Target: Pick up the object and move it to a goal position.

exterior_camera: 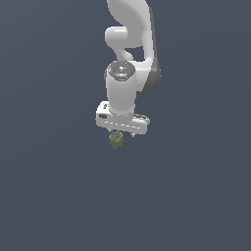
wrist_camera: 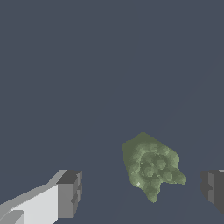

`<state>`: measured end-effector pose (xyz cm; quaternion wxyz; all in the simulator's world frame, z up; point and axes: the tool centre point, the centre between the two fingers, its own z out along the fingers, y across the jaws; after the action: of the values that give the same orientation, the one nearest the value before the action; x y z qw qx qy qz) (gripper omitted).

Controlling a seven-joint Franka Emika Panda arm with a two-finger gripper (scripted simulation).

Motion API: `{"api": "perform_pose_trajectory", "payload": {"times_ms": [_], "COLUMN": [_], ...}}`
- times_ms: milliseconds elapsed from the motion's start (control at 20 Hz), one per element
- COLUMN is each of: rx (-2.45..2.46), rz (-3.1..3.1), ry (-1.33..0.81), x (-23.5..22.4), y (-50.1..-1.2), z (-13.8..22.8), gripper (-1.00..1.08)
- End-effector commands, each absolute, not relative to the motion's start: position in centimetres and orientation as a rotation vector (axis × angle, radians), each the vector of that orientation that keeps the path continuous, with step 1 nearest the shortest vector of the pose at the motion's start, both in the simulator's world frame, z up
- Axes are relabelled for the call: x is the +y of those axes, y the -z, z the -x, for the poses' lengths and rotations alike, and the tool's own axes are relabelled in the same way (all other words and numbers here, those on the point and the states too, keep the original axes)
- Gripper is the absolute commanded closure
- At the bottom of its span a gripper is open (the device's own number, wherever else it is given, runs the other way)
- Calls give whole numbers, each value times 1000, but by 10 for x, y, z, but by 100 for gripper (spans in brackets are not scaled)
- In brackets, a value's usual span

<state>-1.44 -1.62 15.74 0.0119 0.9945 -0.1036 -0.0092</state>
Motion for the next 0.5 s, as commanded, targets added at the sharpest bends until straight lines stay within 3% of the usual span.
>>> {"api": "perform_pose_trajectory", "payload": {"times_ms": [0, 450], "rx": [-418, -827], "rz": [-3091, -3014], "ry": [27, 19], "x": [-18, -25], "y": [-155, -146], "z": [16, 25], "gripper": [-92, -92]}}
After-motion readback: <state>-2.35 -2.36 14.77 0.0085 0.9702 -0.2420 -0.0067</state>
